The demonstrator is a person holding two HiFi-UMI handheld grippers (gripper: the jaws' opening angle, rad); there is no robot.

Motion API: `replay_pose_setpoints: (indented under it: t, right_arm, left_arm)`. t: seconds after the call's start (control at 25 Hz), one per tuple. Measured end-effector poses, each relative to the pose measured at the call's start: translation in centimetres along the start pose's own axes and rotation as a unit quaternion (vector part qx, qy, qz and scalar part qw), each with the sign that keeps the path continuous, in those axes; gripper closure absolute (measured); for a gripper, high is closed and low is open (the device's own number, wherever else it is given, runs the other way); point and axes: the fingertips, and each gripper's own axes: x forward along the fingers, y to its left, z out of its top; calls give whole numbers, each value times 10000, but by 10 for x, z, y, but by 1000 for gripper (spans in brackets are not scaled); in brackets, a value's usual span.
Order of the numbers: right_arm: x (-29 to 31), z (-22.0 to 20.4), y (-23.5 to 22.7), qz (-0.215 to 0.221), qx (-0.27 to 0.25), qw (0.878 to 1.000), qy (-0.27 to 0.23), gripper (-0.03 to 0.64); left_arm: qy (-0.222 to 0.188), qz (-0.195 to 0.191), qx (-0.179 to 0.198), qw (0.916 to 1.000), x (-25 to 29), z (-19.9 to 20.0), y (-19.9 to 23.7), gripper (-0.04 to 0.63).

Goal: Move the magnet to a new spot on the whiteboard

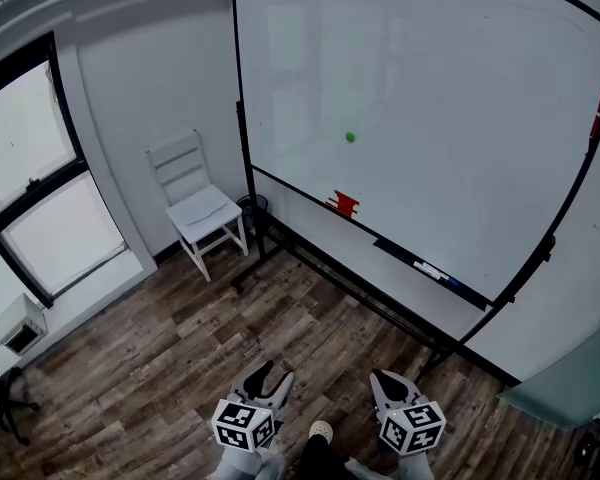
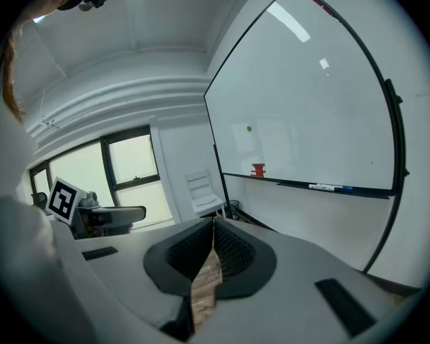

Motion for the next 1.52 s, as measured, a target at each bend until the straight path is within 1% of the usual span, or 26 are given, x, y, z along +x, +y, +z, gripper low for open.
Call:
replay_pose_setpoints:
  t: [0.32,0.56,0.84,1.04,1.24,1.36,1.52]
  right_arm:
    - [50,28,-41,20,-1,10000,-9,588]
    - [83,48,-72,91,-145,9999,-20,588]
    - [116,62,-98,128,-109,9998,-45,588]
    - [133,66,-111,156,-114,9998,-35,588]
    - [140,61,-105,291,-121,9995,20,588]
    - [138,56,-102,262,-58,9996,29,588]
    - [128,46,-104,176,47,9998,94,588]
  left_arm:
    - [-44,10,-33,10000,67,21,22,405]
    - [-93,16,-9,10000,115,37,32,405]
    - [-133,96,-2,9999,151,47,48,405]
    - [-150,171,-17,9997,164,48,55,405]
    - [-169,332,-45,9993,161,45,63,405]
    - [-168,442,-93,9988,154,40,67,405]
    - [-90,431,-89,9990,151,34,65,405]
